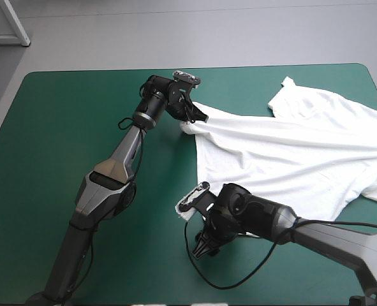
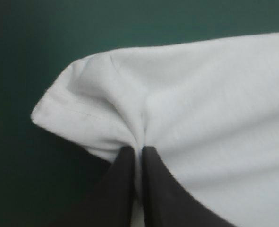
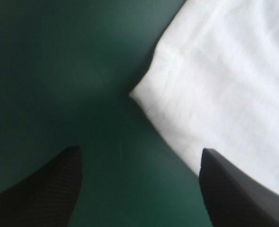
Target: Fold the cloth
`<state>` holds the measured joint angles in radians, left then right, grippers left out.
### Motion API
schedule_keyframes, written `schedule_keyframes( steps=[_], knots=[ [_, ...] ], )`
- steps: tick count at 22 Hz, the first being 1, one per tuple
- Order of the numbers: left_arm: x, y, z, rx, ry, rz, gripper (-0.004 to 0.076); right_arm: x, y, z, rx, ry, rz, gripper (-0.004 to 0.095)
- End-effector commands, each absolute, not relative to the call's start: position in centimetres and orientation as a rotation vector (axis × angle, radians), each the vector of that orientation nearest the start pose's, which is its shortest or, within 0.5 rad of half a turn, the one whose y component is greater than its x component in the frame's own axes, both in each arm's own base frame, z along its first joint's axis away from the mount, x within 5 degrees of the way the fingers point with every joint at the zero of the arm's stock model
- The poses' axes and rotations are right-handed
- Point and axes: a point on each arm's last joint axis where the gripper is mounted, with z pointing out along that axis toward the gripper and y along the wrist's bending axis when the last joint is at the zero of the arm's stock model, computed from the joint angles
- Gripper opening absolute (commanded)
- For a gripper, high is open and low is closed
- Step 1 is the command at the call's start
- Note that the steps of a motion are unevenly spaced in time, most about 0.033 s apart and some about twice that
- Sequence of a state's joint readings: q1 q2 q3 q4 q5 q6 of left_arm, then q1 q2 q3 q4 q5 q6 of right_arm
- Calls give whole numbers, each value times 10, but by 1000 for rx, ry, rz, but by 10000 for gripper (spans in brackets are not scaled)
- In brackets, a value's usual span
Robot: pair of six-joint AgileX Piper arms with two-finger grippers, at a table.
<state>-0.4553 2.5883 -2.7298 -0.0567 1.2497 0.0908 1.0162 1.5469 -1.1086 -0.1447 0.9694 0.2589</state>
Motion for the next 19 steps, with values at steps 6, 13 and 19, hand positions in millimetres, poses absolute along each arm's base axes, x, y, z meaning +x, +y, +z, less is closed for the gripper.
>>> schedule_keyframes(
  steps=[6,13,19],
  knots=[
    [476,-229,303,670,2411,-214,-9,195,248,236,-1131,2654,94,625],
    [473,-216,326,653,2365,-141,-9,198,253,211,-1114,2672,159,-10],
    [441,-195,404,598,2215,-105,-9,187,205,324,-859,2464,36,-19]
  ],
)
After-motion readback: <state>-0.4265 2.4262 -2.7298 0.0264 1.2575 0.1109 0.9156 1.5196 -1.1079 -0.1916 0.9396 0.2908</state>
